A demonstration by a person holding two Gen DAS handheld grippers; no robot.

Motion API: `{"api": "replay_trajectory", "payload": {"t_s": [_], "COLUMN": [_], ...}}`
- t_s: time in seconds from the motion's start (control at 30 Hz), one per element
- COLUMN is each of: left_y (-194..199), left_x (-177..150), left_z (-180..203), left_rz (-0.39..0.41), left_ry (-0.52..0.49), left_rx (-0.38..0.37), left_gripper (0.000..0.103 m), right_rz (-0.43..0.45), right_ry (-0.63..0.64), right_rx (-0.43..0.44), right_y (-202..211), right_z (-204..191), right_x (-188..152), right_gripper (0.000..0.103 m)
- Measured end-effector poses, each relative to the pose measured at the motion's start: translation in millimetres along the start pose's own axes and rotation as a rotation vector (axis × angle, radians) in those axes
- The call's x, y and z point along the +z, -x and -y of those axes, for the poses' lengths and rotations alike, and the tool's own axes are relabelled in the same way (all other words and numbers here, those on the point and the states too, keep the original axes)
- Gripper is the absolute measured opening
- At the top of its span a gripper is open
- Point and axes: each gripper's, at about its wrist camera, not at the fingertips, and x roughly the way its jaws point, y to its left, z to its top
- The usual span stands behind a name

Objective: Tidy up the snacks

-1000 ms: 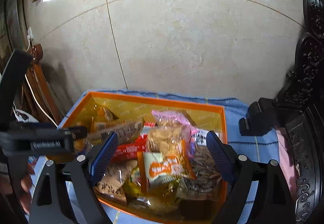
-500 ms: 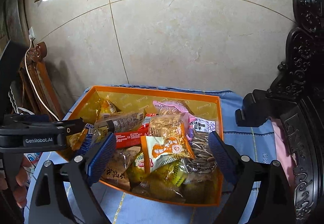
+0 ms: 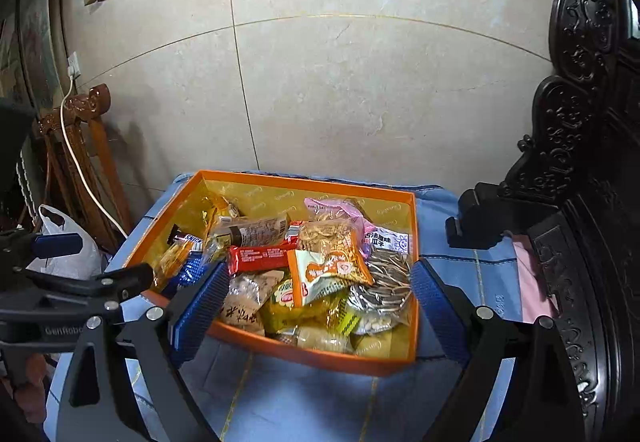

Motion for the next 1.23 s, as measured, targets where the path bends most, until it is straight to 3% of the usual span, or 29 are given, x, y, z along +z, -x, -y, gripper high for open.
{"api": "replay_trajectory", "payload": {"t_s": [0.6,0.77,1.23], "left_y": [53.1,66.7,81.1], "left_x": [-31.1,-41.5,-56.2], "left_z": [-9.2,-6.6,-11.4], "left_rz": [0.044,0.105,0.106], "left_ry": [0.007,-0.030,-0.051], "left_rx": [-0.007,0.015,-0.011], "left_gripper": [0.098,0.098,0.098], "right_rz": [0.029,0.027,0.040], "right_ry": [0.010,0.013,0.039], "right_rx": [-0.023,-0.034,-0.048], "right_y": [53.3,61.9,82.1], "right_z": [-7.2,-9.8,-19.2], "right_x": [-15.2,-20.3,-22.0], "right_gripper": [0.093,0.093,0.093]}}
